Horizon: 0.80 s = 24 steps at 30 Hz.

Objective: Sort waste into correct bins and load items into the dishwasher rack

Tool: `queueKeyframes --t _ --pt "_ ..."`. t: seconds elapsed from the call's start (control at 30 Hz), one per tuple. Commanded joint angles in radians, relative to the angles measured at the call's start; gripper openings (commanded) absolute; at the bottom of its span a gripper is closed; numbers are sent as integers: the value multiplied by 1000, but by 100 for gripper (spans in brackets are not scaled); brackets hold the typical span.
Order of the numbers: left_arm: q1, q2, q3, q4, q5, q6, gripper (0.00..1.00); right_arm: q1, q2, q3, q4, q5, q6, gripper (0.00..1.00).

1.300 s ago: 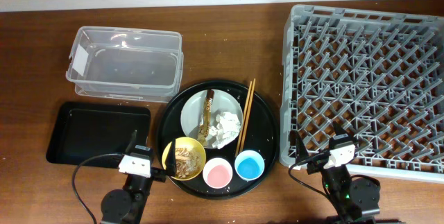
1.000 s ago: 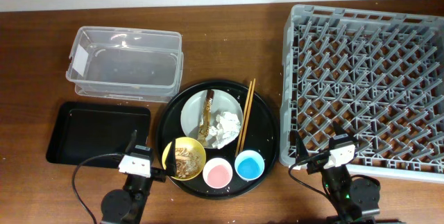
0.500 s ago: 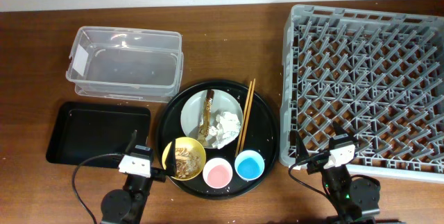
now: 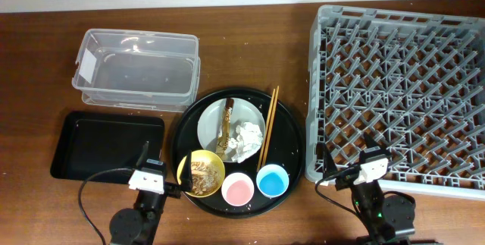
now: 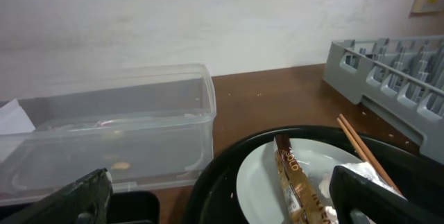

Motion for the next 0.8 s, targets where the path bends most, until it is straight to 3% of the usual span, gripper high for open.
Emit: queueKeyframes --t 0.0,0.07,0.13,0.27,0.43,0.53,0.6,0.67,0.77 --pt "3 -5 -4 20 61 18 100 -5 -7 -9 3 -71 159 98" --pt "3 -5 -2 77 188 8 100 -5 -7 14 -10 -165 188 98" --pt "3 -5 38 82 203 -69 100 -5 -6 87 -65 -195 188 98" --pt "3 100 282 -144 202 -76 100 -5 107 389 -332 -192 187 98" --pt "3 578 806 -552 234 -76 100 -5 571 872 -766 -193 187 98" --pt "3 786 1047 -691 375 -99 100 -5 807 1087 -925 -232 187 99" --pt "1 863 1084 -673 532 -99 100 -5 901 1152 -988 -245 187 100" --pt "-59 959 1083 -771 497 -134 90 -5 943 1157 -1007 -245 189 94" --pt "-262 1179 1082 -957 274 -271 67 -5 945 1157 -1015 -245 196 94"
